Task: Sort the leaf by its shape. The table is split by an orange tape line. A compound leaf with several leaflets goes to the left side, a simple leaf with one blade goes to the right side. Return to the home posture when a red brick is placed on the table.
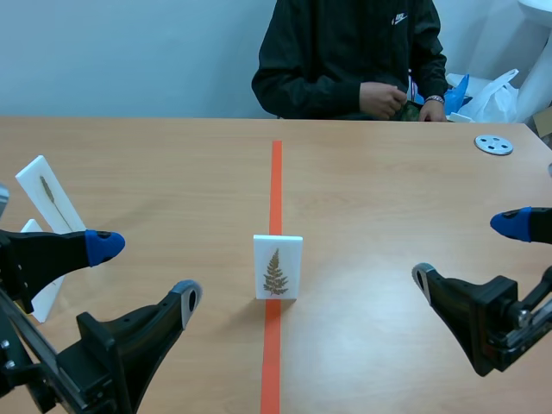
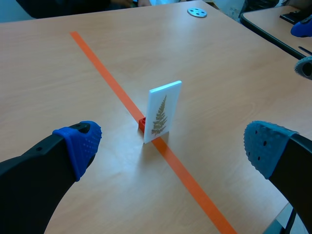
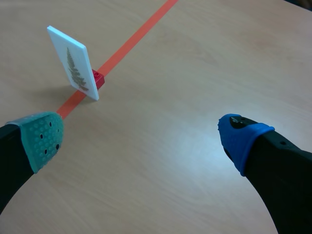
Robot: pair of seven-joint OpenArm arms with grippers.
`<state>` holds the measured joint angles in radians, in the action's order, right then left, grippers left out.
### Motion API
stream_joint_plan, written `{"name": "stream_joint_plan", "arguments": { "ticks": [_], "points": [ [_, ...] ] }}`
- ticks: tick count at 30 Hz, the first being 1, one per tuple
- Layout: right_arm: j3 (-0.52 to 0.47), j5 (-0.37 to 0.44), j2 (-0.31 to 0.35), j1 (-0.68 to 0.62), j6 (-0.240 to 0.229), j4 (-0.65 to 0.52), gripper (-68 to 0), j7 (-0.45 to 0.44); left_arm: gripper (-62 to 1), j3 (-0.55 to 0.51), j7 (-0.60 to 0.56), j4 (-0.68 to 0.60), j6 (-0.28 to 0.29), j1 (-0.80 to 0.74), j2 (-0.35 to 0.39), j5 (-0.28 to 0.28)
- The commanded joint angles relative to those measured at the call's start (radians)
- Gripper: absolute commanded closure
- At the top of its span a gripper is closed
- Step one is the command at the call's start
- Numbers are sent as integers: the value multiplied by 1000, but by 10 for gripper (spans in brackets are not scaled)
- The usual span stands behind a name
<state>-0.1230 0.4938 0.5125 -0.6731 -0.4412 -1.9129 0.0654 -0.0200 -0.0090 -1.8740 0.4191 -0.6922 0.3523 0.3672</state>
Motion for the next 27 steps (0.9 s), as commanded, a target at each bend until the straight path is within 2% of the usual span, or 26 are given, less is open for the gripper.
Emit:
{"name": "stream_joint_plan", "arguments": {
  "ticks": [1,6,11,14,21,23,27],
  "points": [
    [-11,7,8,18,2,-4,-679,-11,-623,-1,-17,-23,-2,0,0,6],
    [0,7,8,49,-2,-3,-679,1,-623,-1,-24,-23,-2,0,0,6],
    [72,6,8,113,-13,37,-679,3,-623,-1,-27,-23,-2,0,0,6],
    [134,3,8,171,-31,91,-679,3,-623,-1,-28,-23,-2,0,0,6],
    [281,-2,5,322,-32,238,-679,-18,-623,-1,-28,-23,-2,0,0,6],
    [315,-40,-14,365,-36,279,-679,-27,-623,-1,-28,-23,-2,0,0,6],
    [377,-84,-66,447,-74,369,-679,-50,-623,-1,-28,-23,-2,0,0,6]
  ]
}}
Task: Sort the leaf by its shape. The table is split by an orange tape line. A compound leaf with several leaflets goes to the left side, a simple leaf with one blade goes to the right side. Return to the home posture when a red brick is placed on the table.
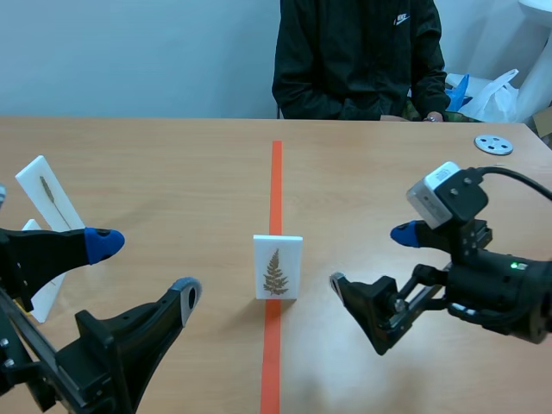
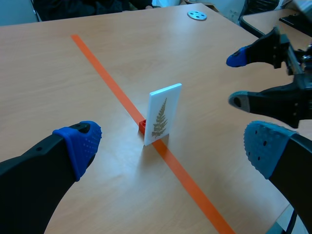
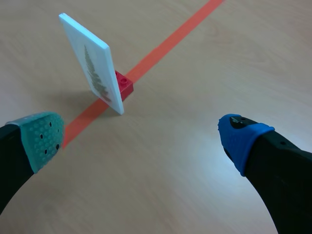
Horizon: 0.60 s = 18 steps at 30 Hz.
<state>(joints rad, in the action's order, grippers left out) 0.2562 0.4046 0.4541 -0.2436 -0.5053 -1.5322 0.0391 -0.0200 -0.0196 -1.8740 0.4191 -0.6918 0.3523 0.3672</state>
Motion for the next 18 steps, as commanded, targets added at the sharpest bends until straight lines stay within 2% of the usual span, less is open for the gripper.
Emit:
{"name": "stream_joint_plan", "arguments": {
  "ticks": [1,12,18],
  "points": [
    [14,-3,-21,36,-20,13,-679,-35,-623,-1,-17,-23,-2,0,0,6],
    [163,-185,-143,210,-19,256,-679,-205,-623,-1,-17,-23,-2,0,0,6],
    [225,-274,-206,283,-16,354,-679,-258,-623,-1,-17,-23,-3,0,0,6]
  ]
}}
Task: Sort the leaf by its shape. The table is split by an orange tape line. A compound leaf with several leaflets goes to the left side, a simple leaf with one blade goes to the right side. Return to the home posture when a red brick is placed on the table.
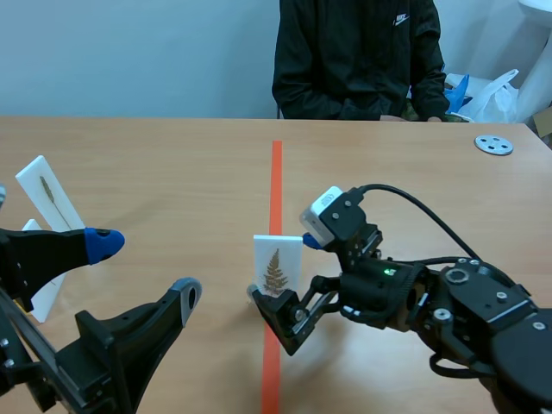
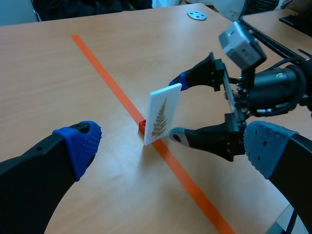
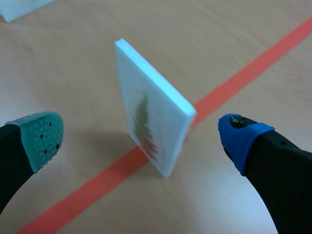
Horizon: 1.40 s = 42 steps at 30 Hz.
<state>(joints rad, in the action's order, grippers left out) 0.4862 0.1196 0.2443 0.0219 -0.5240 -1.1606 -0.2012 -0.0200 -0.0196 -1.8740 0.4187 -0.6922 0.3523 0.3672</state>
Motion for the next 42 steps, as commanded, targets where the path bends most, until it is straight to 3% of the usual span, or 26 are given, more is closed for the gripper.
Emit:
{"name": "stream_joint_plan", "arguments": {
  "ticks": [1,7,19,26,35,42],
  "points": [
    [2,3,-4,26,7,-5,-679,-19,-623,-1,-17,-23,-2,0,0,6],
    [30,-13,-29,48,15,43,-665,-34,-623,-1,-18,-23,-5,0,0,6],
    [32,-31,-34,47,30,48,-304,-37,-623,-1,-32,-23,-5,0,0,6],
    [32,-31,-34,44,30,48,-219,-22,-623,-1,-33,-23,-5,0,0,6],
    [29,-31,-33,39,37,47,-26,-26,-623,-1,-35,-23,-5,0,0,6],
    [-5,-29,-30,38,21,29,-13,-42,-623,-1,-35,-23,-5,0,0,6]
  ]
}}
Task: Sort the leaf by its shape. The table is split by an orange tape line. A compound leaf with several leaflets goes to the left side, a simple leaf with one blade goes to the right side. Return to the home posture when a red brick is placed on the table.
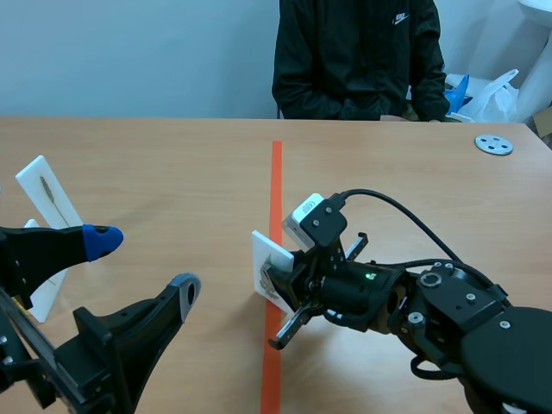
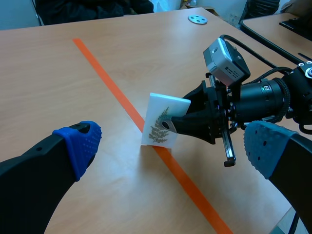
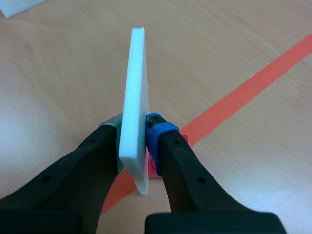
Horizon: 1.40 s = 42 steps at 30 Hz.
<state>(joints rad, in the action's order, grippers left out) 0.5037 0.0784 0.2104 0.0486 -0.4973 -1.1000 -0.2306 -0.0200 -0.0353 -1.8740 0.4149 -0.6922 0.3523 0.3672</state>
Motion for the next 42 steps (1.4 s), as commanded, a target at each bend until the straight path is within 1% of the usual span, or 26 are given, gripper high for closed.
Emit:
{"name": "stream_joint_plan", "arguments": {
  "ticks": [1,4,5,6,9,13,19,21,23,26,28,29,31,33,38,42],
  "points": [
    [-36,12,6,11,-20,-41,-13,-12,-623,-1,-20,-23,-2,0,0,6],
    [-86,24,16,11,-58,-78,-13,-11,-623,-1,-20,-23,-2,0,0,6],
    [-105,36,19,9,-72,-92,-13,-6,-623,-1,-20,-23,-2,0,0,6],
    [-128,50,25,6,-78,-106,-13,3,-623,-1,-20,-23,-2,0,0,6],
    [-208,95,37,-19,-80,-157,-13,14,-623,-1,-20,-23,-2,0,0,6],
    [-323,144,53,-52,-80,-214,-13,68,-623,-1,-20,-23,-2,0,0,6],
    [-493,243,67,-69,-76,-232,-13,158,-623,-1,-20,-23,-2,0,0,6],
    [-541,260,70,-68,-61,-232,-13,176,-623,-1,-20,-23,-2,0,0,6],
    [-571,271,76,-65,-9,-230,-13,193,-623,-1,-20,-23,-2,0,0,6],
    [-577,272,96,-52,77,-212,-13,195,-623,-1,-20,-23,-2,0,0,6],
    [-577,274,109,-31,106,-180,-13,196,-623,-1,-20,-23,-2,0,0,6],
    [-576,274,114,-14,117,-157,-13,195,-623,-1,-20,-23,-2,0,0,6],
    [-577,274,120,22,122,-107,-13,196,-623,-1,-21,-23,-2,0,0,6],
    [-577,274,120,62,140,-50,-13,195,-623,-1,-20,-23,-2,0,0,6],
    [-571,274,119,163,144,110,-13,183,-623,-1,-20,-23,-2,0,0,6],
    [-568,274,117,226,182,235,-13,158,-623,-1,-20,-23,-2,0,0,6]
  ]
}}
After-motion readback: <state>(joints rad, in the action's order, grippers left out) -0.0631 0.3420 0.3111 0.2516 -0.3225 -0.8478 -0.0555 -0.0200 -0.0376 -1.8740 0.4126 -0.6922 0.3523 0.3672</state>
